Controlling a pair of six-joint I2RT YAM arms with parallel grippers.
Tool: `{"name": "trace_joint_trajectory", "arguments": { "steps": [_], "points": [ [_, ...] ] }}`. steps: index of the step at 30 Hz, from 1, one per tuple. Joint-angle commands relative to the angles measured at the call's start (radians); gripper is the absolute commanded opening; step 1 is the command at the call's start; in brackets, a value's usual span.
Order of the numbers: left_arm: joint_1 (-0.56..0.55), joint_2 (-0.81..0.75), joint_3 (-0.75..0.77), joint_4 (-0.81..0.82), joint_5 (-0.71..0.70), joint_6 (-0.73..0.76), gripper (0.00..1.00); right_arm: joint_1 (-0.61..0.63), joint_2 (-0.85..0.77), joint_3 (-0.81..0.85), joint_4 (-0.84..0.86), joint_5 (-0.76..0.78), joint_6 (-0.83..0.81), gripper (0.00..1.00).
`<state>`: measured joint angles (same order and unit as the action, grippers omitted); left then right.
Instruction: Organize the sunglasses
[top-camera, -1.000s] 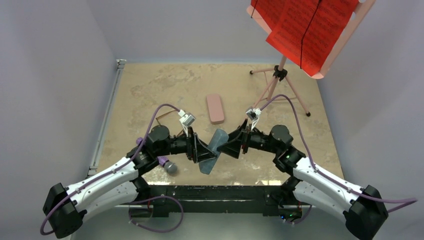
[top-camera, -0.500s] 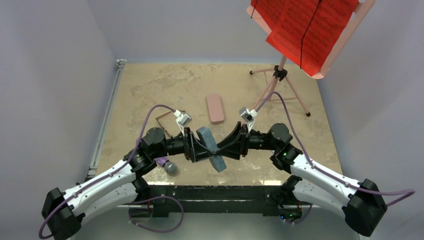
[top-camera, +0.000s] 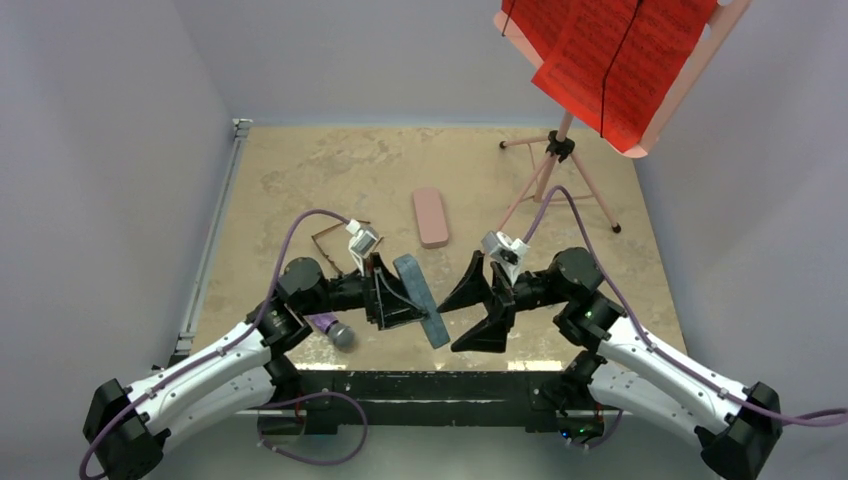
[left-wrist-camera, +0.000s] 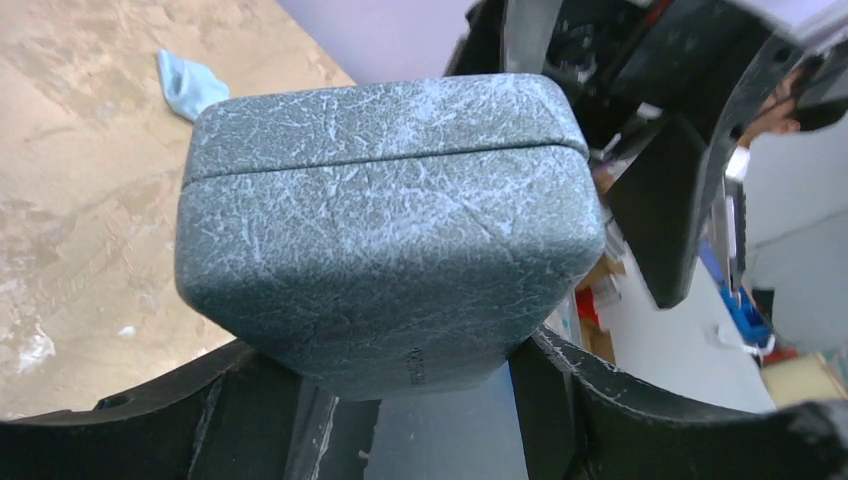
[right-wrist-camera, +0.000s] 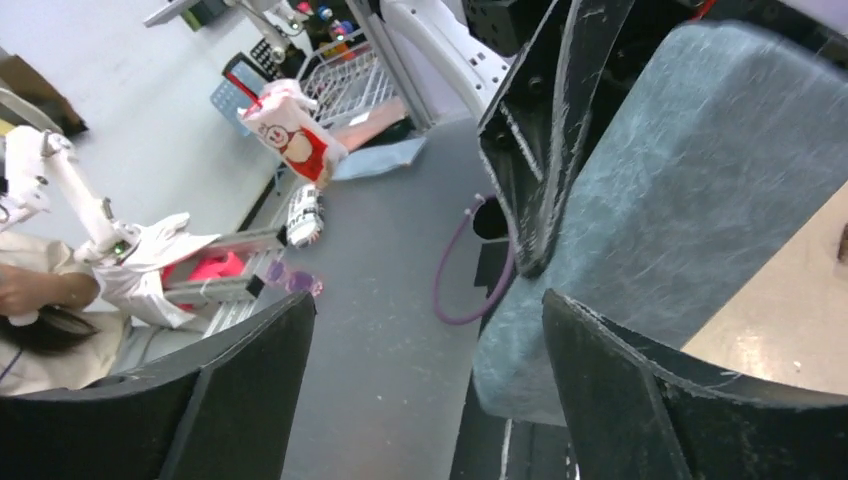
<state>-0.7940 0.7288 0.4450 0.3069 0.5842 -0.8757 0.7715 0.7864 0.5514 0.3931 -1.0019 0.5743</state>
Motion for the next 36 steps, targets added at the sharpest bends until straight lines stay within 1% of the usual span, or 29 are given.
{"name": "trace_joint_trajectory", "arguments": {
  "steps": [1,7,9,11,14,20,27,29,32,36],
  "points": [
    [-0.019,0.011,0.023,0.192,0.223,0.021,0.00,-0.012,0.010,0.037,-0.129,0.134,-0.090,0.91],
    [-0.019,0.033,0.042,0.219,0.312,0.058,0.00,-0.012,0.069,0.063,-0.225,0.232,-0.144,0.95],
    [-0.019,0.040,0.050,0.217,0.321,0.062,0.00,-0.012,0.091,0.058,-0.186,0.183,-0.126,0.96],
    [-0.019,0.053,0.069,0.181,0.310,0.081,0.00,-0.009,0.109,0.050,-0.117,0.114,-0.083,0.97],
    [-0.019,0.074,0.091,0.138,0.288,0.112,0.00,0.003,0.110,0.027,-0.022,0.054,-0.025,0.97],
    [-0.019,0.087,0.096,0.139,0.276,0.127,0.00,0.043,0.075,-0.008,0.061,0.006,0.018,0.98],
    [-0.018,0.107,0.108,0.122,0.261,0.142,0.00,0.086,0.112,0.020,0.113,-0.019,0.084,0.98],
    [-0.019,0.109,0.108,0.115,0.256,0.143,0.00,0.098,0.111,0.031,0.079,0.017,0.084,0.98],
    [-0.019,0.109,0.112,0.118,0.244,0.136,0.00,0.119,0.115,0.059,-0.043,0.123,0.033,0.98],
    [-0.019,0.101,0.129,0.049,0.175,0.161,0.00,0.123,0.127,0.058,-0.049,0.145,0.044,0.95]
  ]
}}
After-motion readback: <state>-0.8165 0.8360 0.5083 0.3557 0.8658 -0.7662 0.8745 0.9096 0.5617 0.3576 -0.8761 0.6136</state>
